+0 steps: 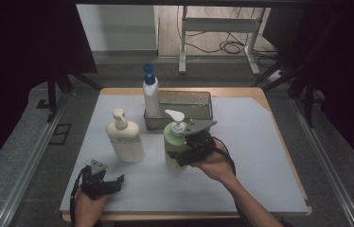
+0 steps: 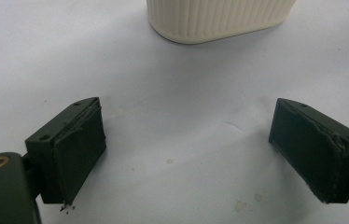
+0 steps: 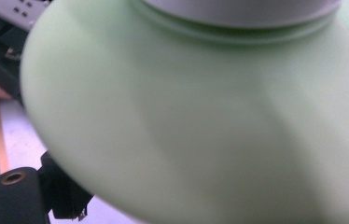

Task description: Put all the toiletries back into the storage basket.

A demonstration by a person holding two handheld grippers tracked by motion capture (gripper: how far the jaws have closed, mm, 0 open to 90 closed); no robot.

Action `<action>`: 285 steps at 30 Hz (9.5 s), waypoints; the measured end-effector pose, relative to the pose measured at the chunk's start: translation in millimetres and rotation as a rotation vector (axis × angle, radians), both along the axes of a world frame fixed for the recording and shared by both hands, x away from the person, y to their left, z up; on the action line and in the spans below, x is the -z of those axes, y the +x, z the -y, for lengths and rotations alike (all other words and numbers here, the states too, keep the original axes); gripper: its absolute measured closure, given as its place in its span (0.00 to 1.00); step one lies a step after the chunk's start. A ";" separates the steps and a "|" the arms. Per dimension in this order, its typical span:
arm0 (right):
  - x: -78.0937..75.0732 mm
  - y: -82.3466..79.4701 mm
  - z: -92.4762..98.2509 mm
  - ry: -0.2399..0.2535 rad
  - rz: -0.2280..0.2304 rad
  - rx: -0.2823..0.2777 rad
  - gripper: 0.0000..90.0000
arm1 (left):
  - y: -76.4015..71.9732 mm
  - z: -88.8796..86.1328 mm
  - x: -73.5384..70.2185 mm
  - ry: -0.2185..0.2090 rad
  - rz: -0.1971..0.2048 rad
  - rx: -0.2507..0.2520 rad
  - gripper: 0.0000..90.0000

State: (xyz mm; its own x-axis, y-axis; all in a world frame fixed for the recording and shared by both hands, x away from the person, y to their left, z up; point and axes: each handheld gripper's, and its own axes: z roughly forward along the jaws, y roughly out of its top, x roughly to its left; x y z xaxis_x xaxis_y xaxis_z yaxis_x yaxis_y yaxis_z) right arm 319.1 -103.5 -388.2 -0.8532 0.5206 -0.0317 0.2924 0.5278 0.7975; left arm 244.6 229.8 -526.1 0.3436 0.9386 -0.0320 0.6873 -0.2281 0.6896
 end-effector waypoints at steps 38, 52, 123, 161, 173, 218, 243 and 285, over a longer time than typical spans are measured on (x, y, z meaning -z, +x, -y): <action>-40.9 65.7 -6.0 -0.004 0.054 0.146 0.13 | 0.1 0.1 0.3 -0.002 0.002 -0.002 0.11; -51.0 83.9 -12.0 -0.005 0.069 0.177 0.13 | 0.1 0.1 0.3 -0.002 0.003 -0.002 0.11; -8.8 170.2 -30.1 -0.071 0.024 0.259 0.13 | -0.2 -0.2 -0.1 0.002 -0.002 0.000 0.11; 21.0 183.7 -27.3 -0.099 -0.098 0.252 0.13 | -0.2 -0.1 -0.1 0.002 -0.002 0.000 0.11; 25.5 183.7 -24.5 -0.053 -0.078 0.243 0.04 | -0.2 -0.1 -0.1 0.002 -0.002 0.000 0.11; 47.1 157.8 38.4 -0.005 -0.143 0.347 0.91 | -0.3 0.1 0.1 0.002 0.000 -0.001 0.11; 60.7 183.5 23.9 -0.032 -0.201 0.388 1.00 | -0.3 0.0 0.1 0.002 0.000 -0.001 0.11; 70.5 180.9 2.5 -0.064 -0.209 0.364 0.90 | -0.3 0.3 0.2 -0.001 0.001 -0.003 0.11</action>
